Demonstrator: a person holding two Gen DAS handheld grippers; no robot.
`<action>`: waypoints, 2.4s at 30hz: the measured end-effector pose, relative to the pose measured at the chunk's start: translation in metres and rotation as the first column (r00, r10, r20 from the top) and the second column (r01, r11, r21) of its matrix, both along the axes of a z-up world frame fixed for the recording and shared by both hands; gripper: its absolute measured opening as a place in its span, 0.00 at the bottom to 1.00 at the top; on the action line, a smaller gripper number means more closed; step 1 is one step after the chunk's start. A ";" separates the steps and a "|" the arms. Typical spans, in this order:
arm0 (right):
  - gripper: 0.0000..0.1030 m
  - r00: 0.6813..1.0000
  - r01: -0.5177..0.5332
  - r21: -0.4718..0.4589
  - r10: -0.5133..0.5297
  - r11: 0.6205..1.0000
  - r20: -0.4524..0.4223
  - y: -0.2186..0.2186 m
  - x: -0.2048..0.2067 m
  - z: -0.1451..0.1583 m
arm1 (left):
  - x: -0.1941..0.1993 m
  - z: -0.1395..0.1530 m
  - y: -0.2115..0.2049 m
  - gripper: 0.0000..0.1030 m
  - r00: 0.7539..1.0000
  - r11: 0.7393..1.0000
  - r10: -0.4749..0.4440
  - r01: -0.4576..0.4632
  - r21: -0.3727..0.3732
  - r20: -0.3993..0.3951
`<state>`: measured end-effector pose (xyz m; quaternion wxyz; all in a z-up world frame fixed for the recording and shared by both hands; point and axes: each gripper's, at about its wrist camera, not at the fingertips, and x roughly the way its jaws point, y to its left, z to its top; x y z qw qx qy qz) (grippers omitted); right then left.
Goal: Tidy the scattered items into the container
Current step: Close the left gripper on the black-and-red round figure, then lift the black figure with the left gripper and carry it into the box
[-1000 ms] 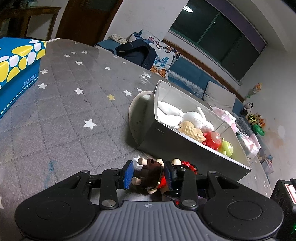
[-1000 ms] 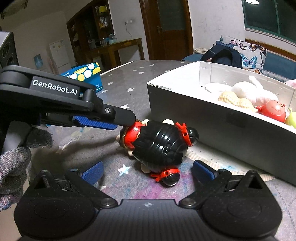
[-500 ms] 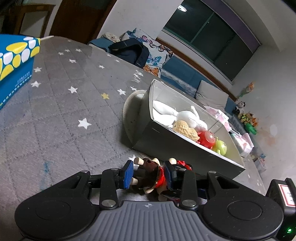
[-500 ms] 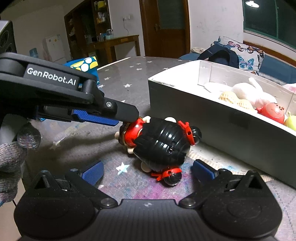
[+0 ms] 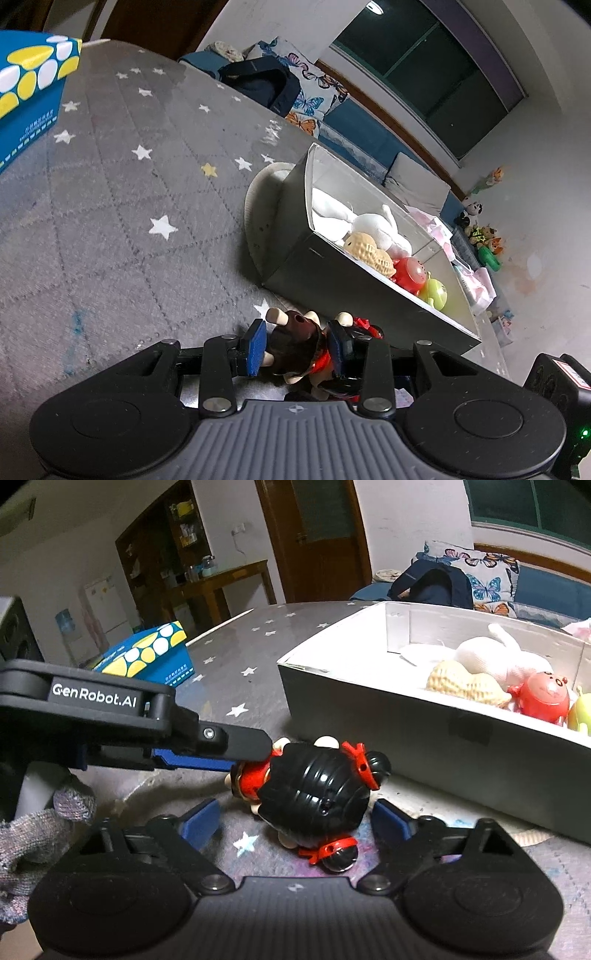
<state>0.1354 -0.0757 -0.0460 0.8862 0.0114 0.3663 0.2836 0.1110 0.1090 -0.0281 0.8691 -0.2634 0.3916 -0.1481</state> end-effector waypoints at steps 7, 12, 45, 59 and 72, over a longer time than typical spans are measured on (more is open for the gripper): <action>0.73 1.000 0.019 0.045 -0.018 0.999 -0.012 -0.008 0.003 0.005 | 0.002 -0.002 -0.001 0.37 1.000 1.000 -0.005 0.004 -0.013 -0.014; 0.66 1.000 0.025 0.052 -0.024 0.998 -0.015 -0.012 0.004 0.008 | 0.003 -0.004 -0.001 0.37 1.000 1.000 0.001 -0.002 -0.027 -0.026; 0.60 0.980 0.121 0.107 -0.136 0.987 0.145 -0.071 0.013 0.089 | 0.032 0.080 -0.061 0.34 0.985 0.997 -0.071 0.076 -0.027 0.157; 0.60 0.984 0.176 0.091 -0.172 0.980 -0.047 -0.096 0.085 0.061 | 0.099 0.051 -0.088 0.34 0.992 0.992 -0.127 0.127 -0.011 0.001; 0.60 0.976 0.148 0.037 -0.140 0.988 -0.165 -0.093 0.111 0.039 | 0.118 0.032 -0.091 0.34 0.988 0.993 -0.117 0.119 0.009 -0.103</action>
